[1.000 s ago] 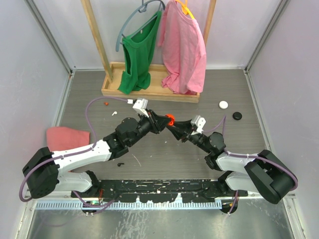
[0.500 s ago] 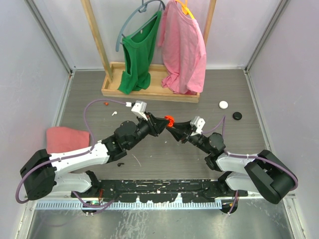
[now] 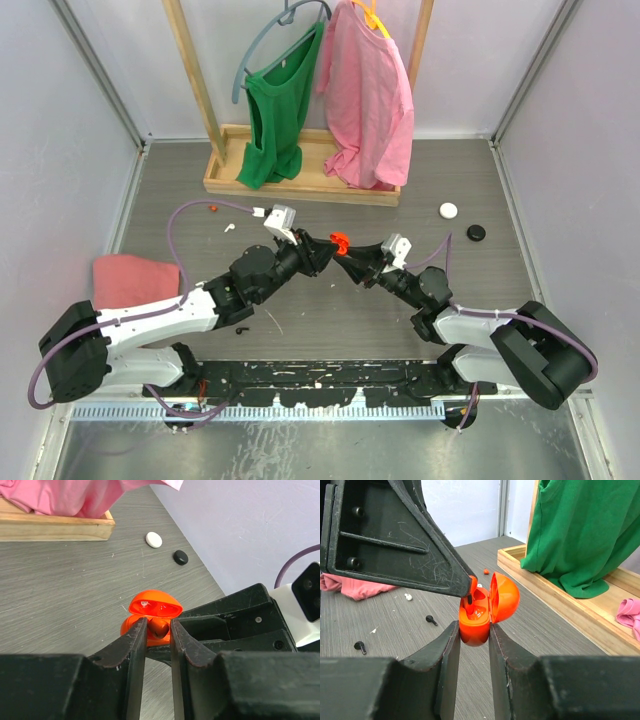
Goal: Insert the wireless bluetooth earbuds into the charging case
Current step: Place the earbud in the charging case.
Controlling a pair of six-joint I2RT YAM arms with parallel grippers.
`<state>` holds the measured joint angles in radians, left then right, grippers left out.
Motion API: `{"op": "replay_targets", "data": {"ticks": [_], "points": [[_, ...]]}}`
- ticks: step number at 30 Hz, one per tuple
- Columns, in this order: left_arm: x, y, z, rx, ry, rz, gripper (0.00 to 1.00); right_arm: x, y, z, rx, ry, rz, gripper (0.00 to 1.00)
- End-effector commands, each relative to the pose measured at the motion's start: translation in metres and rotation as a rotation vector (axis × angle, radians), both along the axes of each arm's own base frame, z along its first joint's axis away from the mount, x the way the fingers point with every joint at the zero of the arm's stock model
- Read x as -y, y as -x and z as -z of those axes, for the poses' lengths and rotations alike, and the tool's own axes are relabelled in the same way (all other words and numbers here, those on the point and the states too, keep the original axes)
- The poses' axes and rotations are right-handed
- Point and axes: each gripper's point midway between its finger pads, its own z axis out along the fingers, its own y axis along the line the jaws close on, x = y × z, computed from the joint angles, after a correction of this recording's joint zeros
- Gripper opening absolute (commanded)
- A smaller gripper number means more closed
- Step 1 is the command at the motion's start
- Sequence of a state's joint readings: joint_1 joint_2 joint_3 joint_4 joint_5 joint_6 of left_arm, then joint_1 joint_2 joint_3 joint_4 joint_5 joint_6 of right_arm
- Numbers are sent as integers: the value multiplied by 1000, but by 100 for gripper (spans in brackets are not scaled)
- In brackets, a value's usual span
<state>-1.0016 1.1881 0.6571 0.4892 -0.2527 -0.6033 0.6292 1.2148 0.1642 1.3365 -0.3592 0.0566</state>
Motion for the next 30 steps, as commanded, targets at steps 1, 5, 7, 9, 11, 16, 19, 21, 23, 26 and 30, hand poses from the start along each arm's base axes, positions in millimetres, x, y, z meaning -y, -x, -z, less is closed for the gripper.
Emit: {"op": "replay_targets", "data": {"ticks": [1,5,7,9,11,16,19,21,23,26,30], "points": [[-6,-4,-10,29,-13,-38,28,5,2,-34,114,-71,21,1],[-6,1,-16,29,-17,-20,34,5,2,-34,112,-71,20,1],[-5,4,-20,29,-20,-1,38,5,2,-33,111,-69,21,1],[-5,6,-24,28,-15,14,42,5,2,-32,107,-67,20,1],[-4,10,-28,30,-16,33,47,5,3,-30,104,-65,17,1],[-5,16,-42,45,-36,70,57,4,3,-30,102,-65,10,1],[-4,20,-50,48,-42,90,59,3,4,-29,98,-63,5,1],[-5,20,-53,40,-47,89,59,3,4,-29,98,-63,5,1],[-5,20,-53,32,-63,90,58,3,4,-29,98,-64,4,1],[-4,18,-54,34,-74,90,57,3,5,-29,97,-63,-1,1],[-1,15,-52,13,-94,93,58,2,5,-28,93,-61,-5,1]]}}
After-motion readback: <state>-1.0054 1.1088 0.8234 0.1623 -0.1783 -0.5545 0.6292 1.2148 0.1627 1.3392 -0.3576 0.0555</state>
